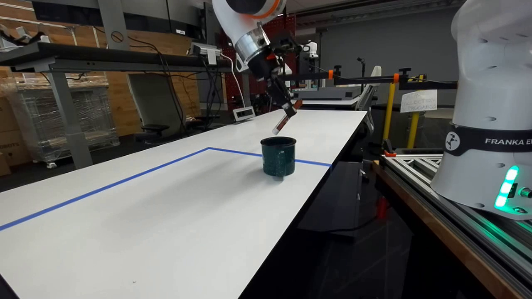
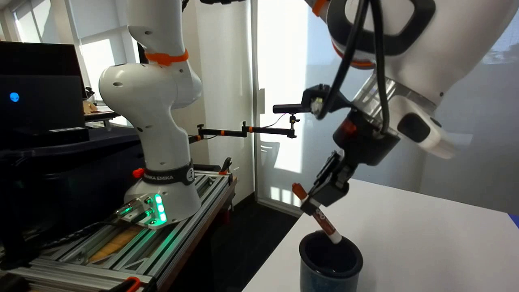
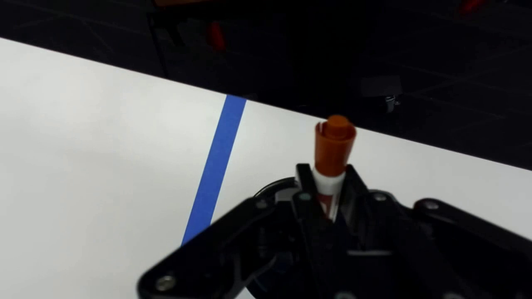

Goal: Remove the marker from the mug.

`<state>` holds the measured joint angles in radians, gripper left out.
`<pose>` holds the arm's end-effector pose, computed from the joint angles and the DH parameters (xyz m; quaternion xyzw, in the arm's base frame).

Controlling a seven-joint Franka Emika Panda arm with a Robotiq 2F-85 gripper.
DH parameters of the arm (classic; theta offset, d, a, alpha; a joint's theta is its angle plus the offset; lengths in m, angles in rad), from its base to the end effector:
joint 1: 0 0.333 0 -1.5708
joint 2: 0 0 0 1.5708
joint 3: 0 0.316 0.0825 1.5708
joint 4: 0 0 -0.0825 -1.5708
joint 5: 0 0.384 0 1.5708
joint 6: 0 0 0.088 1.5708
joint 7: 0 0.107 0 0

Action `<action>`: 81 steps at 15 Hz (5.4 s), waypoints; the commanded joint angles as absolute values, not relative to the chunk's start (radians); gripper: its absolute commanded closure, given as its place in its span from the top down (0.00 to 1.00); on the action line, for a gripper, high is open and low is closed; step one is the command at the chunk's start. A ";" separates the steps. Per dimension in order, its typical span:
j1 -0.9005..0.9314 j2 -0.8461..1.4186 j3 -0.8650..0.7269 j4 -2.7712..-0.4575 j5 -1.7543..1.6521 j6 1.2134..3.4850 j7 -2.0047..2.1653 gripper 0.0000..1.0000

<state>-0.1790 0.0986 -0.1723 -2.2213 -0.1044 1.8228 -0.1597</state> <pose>0.4452 -0.1723 0.3034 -0.9655 0.0693 0.2508 0.0097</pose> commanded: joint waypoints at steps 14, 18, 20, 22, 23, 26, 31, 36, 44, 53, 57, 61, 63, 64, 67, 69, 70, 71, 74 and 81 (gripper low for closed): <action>-0.163 0.179 -0.152 -2.155 -0.031 2.349 0.003 0.05; -0.175 0.274 -0.140 -2.146 0.029 2.400 -0.035 0.05; -0.183 0.311 -0.135 -2.141 0.058 2.393 -0.054 0.05; -0.189 0.347 -0.132 -2.133 0.073 2.389 -0.062 0.05; -0.192 0.362 -0.130 -2.126 0.079 2.389 -0.065 0.05; -0.192 0.403 -0.135 -2.105 0.069 2.404 -0.058 0.05; -0.188 0.453 -0.143 -2.078 0.046 2.432 -0.045 0.05; -0.189 0.454 -0.136 -2.068 0.051 2.425 -0.051 0.52; -0.185 0.281 -0.122 -2.104 0.058 2.240 -0.088 1.00; -0.160 0.057 -0.133 -2.107 0.018 1.939 -0.033 1.00; -0.151 -0.013 -0.127 -2.152 -0.041 1.995 -0.068 1.00; -0.143 -0.061 -0.126 -2.196 -0.107 2.064 -0.065 1.00; -0.142 -0.078 -0.126 -2.217 -0.127 2.113 -0.064 1.00; -0.142 -0.083 -0.127 -2.222 -0.131 2.122 -0.067 1.00; -0.144 -0.045 -0.130 -2.186 -0.109 2.103 -0.066 1.00; -0.144 -0.051 -0.130 -2.192 -0.110 2.111 -0.066 1.00; -0.144 -0.053 -0.130 -2.196 -0.110 2.114 -0.066 1.00; -0.144 -0.054 -0.130 -2.198 -0.110 2.115 -0.066 1.00; -0.144 -0.055 -0.130 -2.199 -0.110 2.115 -0.066 1.00; -0.144 -0.056 -0.130 -2.199 -0.110 2.115 -0.066 1.00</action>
<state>-0.1478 -0.0558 -0.1259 -2.2006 -0.1103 2.1179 -0.0655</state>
